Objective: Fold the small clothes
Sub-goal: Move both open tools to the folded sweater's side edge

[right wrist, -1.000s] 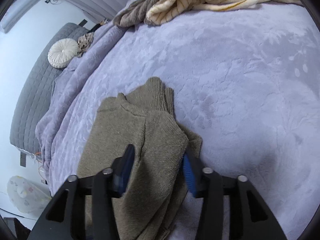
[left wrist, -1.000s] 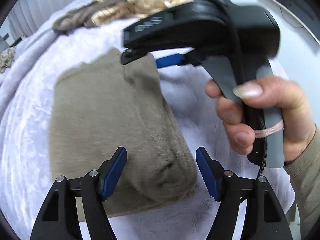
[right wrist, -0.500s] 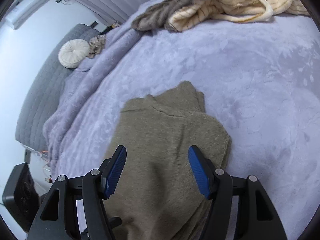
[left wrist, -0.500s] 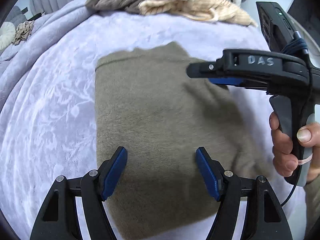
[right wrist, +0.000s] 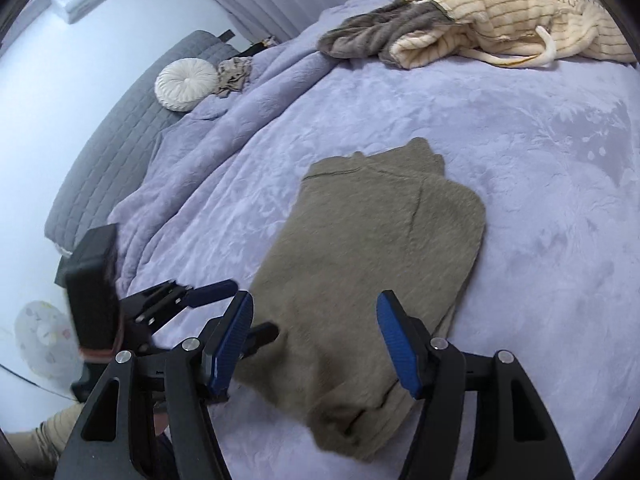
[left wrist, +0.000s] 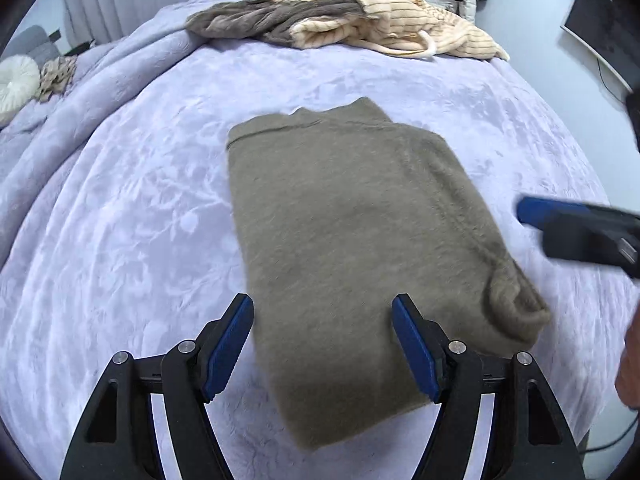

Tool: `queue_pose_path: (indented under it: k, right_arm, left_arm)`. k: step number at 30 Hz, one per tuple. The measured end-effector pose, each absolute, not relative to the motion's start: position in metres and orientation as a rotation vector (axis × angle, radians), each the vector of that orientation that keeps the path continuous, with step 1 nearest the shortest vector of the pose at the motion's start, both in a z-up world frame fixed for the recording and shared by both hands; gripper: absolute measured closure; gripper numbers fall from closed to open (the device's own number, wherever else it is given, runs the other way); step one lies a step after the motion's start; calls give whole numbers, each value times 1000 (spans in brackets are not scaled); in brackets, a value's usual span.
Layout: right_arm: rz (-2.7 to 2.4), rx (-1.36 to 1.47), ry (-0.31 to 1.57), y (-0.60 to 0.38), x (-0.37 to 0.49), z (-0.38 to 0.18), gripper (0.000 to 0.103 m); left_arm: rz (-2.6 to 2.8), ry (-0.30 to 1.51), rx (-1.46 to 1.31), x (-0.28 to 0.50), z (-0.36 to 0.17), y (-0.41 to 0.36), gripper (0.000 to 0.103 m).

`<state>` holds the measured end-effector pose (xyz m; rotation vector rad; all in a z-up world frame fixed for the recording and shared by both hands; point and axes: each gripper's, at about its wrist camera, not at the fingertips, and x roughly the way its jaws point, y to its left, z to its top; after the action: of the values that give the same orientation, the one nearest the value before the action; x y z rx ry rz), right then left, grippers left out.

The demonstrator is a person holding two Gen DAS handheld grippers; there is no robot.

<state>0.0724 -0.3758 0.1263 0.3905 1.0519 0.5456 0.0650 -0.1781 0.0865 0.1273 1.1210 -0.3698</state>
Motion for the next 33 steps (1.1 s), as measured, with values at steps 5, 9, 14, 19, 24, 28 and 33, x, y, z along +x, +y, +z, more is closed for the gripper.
queue_pose_path:
  k: [5, 9, 14, 19, 24, 28, 33]
  right_arm:
    - [621, 389, 1069, -352, 34, 121, 35]
    - [476, 254, 1159, -341, 25, 94, 35]
    - [254, 265, 1267, -372, 6, 52, 37]
    - [236, 326, 1184, -394, -19, 75, 35]
    - [157, 370, 1052, -440, -22, 125, 20]
    - [147, 438, 1032, -461, 6, 133, 20]
    - [206, 528, 1121, -444, 55, 96, 20]
  left_arm:
    - [-341, 1160, 134, 71, 59, -158, 30]
    - [-330, 1188, 65, 64, 49, -141, 21]
    - [-319, 1184, 81, 59, 43, -132, 20]
    - [-354, 1166, 67, 58, 76, -116, 20]
    - [-412, 1186, -103, 86, 103, -81, 20]
    - [-443, 1262, -165, 113, 89, -84, 20]
    - [-497, 1340, -211, 132, 61, -112, 20]
